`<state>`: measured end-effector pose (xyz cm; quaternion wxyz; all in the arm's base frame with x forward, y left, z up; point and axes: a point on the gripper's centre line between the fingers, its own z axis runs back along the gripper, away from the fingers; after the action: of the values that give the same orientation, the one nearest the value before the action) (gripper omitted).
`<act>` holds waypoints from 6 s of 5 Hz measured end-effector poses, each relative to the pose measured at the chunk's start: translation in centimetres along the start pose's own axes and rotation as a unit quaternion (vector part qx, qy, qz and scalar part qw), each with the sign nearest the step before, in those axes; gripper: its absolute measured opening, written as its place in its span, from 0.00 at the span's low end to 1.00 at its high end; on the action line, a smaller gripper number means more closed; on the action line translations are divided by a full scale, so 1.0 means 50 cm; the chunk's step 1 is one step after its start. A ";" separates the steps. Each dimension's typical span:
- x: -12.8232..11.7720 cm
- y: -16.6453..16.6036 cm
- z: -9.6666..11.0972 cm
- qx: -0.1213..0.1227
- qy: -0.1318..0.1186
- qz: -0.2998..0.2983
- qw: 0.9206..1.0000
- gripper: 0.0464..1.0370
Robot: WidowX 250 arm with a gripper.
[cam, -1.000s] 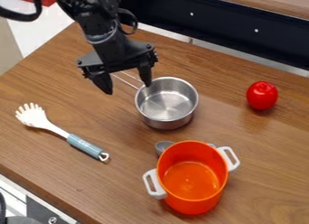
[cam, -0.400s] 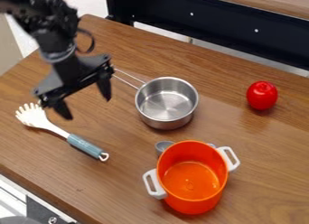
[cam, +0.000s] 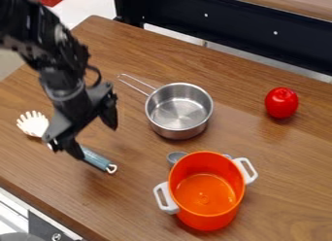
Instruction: Put the spatula on the right corner of the table
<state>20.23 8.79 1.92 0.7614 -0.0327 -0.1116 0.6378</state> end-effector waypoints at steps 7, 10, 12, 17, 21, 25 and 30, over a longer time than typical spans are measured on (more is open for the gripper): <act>0.003 0.014 -0.065 0.061 -0.023 0.032 0.997 0.18; 0.018 -0.028 0.023 0.046 -0.008 -0.053 0.998 0.18; -0.038 -0.112 0.075 0.026 0.015 -0.113 0.993 0.18; -0.373 -0.250 0.074 -0.001 0.044 -0.224 0.974 0.18; -0.503 -0.226 0.002 -0.011 0.060 -0.281 0.958 0.18; -0.476 -0.209 -0.016 0.016 0.092 -0.278 0.956 0.75; -0.255 -0.226 0.101 -0.030 0.031 -0.209 0.977 0.96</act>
<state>27.99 -6.25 7.36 0.8798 -0.0512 -0.1114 0.4593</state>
